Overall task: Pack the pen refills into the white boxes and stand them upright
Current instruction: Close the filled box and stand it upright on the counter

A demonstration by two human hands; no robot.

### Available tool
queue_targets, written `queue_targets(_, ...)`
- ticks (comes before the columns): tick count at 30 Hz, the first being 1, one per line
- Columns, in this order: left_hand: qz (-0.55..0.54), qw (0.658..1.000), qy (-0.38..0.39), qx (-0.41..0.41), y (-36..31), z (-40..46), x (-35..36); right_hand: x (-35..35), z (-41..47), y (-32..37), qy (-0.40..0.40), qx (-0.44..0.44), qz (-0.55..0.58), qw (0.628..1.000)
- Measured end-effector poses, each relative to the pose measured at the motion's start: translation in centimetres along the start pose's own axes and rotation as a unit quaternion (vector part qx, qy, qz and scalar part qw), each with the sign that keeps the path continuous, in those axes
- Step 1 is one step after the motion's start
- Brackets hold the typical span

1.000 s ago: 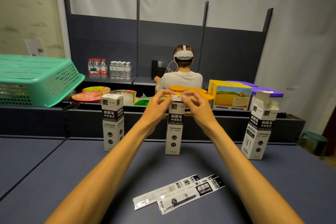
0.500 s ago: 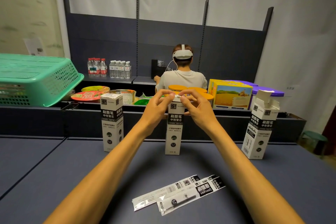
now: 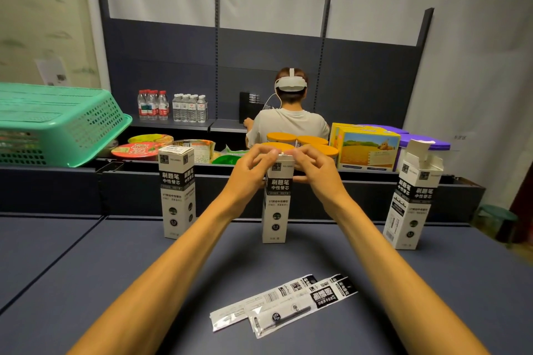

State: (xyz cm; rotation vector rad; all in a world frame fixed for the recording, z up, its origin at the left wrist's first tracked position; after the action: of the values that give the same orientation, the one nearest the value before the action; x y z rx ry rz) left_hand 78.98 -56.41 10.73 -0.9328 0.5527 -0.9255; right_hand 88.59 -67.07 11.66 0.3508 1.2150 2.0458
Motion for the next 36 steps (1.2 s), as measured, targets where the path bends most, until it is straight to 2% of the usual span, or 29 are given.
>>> queue_targets(5,0.001,0.998,-0.057,-0.003,0.8,0.7,0.9,0.2,0.5,-0.1,-0.069,0.024,-0.009,0.997)
queue_targets(16,-0.012,0.99,-0.133,-0.047,1.1,1.7,1.9,0.0,1.0,-1.6,-0.118,0.106,0.029,0.987)
queue_targets(23,0.002,0.989,-0.135,-0.053,1.2,1.7,1.8,-0.3,0.9,-2.5,-0.138,0.114,0.034,0.983)
queue_targets(29,0.019,0.991,-0.122,-0.06,1.2,1.7,1.7,0.2,0.7,-2.2,-0.156,0.091,-0.003,0.984)
queue_targets(33,0.069,0.994,-0.077,-0.045,1.4,0.9,1.2,0.2,-0.1,-2.2,-0.141,0.093,-0.09,0.982)
queue_targets(36,0.106,0.991,-0.046,-0.062,1.2,0.5,0.5,0.0,-0.7,-1.0,-0.109,0.097,-0.255,0.956)
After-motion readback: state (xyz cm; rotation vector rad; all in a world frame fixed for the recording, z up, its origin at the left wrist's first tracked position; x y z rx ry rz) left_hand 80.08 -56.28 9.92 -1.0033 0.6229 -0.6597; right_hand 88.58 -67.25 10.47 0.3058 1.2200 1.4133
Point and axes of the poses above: each hand's wrist, its own z-axis towards the middle knuckle, its own x-axis out of the palm, y = z × x, the point moved 6 cm from there along z, towards the middle knuckle
